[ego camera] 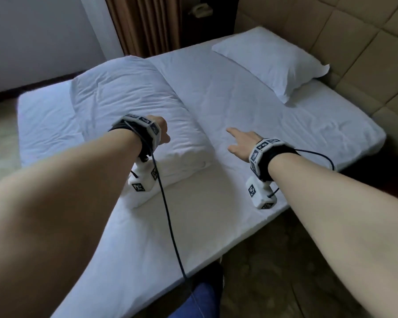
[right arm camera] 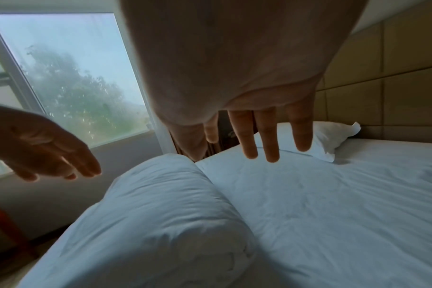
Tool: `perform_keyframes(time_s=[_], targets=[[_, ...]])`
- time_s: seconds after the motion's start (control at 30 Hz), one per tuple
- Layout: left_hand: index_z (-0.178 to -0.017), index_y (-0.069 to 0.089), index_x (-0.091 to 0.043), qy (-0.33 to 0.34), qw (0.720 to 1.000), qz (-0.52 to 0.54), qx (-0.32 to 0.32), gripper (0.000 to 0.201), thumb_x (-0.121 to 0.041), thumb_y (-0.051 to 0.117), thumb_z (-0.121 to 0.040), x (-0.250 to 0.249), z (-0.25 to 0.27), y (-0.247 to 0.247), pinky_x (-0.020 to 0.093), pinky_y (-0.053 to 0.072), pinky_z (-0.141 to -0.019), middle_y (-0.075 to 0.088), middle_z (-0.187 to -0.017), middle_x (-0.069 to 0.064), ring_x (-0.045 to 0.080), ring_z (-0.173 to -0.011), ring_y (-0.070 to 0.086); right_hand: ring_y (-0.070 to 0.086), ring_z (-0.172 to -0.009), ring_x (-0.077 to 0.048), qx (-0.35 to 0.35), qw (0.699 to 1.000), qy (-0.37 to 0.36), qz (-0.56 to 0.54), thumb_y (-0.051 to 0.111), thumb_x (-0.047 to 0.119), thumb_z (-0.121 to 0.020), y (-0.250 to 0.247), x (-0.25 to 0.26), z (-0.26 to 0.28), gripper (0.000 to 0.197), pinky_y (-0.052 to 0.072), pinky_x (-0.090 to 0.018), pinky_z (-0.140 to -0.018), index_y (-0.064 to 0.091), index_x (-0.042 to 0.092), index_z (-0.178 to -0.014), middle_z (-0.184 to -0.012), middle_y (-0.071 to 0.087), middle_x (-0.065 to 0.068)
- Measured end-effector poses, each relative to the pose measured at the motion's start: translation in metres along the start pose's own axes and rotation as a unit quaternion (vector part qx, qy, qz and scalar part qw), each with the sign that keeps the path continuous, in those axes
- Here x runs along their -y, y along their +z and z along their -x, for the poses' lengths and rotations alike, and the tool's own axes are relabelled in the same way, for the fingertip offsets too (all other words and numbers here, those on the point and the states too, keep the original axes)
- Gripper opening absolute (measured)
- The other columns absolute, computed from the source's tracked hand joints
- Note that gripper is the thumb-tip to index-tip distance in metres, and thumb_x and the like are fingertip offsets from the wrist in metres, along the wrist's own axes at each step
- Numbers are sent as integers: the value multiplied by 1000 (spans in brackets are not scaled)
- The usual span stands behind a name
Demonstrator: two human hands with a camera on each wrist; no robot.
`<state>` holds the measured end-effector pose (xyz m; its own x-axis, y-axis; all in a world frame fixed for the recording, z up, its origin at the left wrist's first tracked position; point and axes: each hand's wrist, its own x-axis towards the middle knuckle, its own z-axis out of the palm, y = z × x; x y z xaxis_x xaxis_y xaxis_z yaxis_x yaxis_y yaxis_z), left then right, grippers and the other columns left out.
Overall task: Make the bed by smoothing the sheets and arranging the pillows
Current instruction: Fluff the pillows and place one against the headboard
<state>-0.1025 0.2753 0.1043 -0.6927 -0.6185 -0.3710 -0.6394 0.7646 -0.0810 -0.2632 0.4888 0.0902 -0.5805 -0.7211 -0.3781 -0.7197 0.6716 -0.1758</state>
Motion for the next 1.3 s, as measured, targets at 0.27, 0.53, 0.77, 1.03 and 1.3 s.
perform_keyframes(time_s=[0.27,0.53,0.77,1.03,1.3], targets=[[-152,22,-27,-70,985,145,-69,62,-44,46,-97,-35,-158,64,56,24,-111,10,-162,4,28,-147,16,51,-121,-36,52,998,-36,23,38,47,-94,30,-62,-190,67,44,-46,-97,5,42,-152,-138,49,-15],[-154,-5,-37,-133,979,79,-134,69,-50,32,-97,-29,-227,124,64,4,-115,-15,-162,-3,26,-150,-7,48,-126,-37,111,978,-169,-46,31,58,-96,94,-43,-324,63,39,-48,-104,-4,53,-148,-144,46,-14],[-151,-13,-44,-234,966,44,-102,71,-73,8,-89,-50,-277,186,72,-7,-108,-20,-161,-3,28,-148,-17,61,-101,-44,129,950,-237,-158,32,66,-91,157,-47,-414,69,47,-39,-85,-7,57,-146,-118,64,-23],[-152,-13,-39,-233,968,41,-82,70,-67,13,-93,-47,-309,234,73,-2,-108,-16,-162,2,32,-149,-12,37,-138,-37,123,895,-305,-301,41,73,-82,207,-34,-453,86,35,-42,-110,-11,51,-147,-157,26,-17],[-151,-13,-40,-232,969,58,-63,69,-67,12,-93,-40,-308,239,73,-3,-108,-15,-162,2,32,-149,-12,46,-129,-41,169,897,-303,-273,53,75,-77,193,-17,-443,100,39,-46,-107,-13,50,-147,-151,36,-20]])
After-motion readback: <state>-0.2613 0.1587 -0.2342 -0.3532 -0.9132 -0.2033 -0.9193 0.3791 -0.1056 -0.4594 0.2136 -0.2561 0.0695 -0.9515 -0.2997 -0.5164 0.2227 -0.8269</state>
